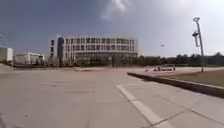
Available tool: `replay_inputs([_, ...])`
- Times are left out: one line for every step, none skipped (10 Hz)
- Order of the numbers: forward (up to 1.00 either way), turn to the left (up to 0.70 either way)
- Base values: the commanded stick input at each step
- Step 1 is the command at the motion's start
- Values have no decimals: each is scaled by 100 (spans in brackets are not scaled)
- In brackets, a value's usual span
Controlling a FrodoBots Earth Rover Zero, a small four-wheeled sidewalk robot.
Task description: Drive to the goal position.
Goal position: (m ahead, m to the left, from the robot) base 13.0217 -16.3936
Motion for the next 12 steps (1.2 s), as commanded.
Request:
replay_inputs([70, 17])
replay_inputs([70, 19])
replay_inputs([70, 8])
replay_inputs([70, 0])
replay_inputs([70, 0])
replay_inputs([70, 0])
replay_inputs([70, 0])
replay_inputs([70, 0])
replay_inputs([70, 0])
replay_inputs([70, 0])
replay_inputs([70, 0])
replay_inputs([70, 0])
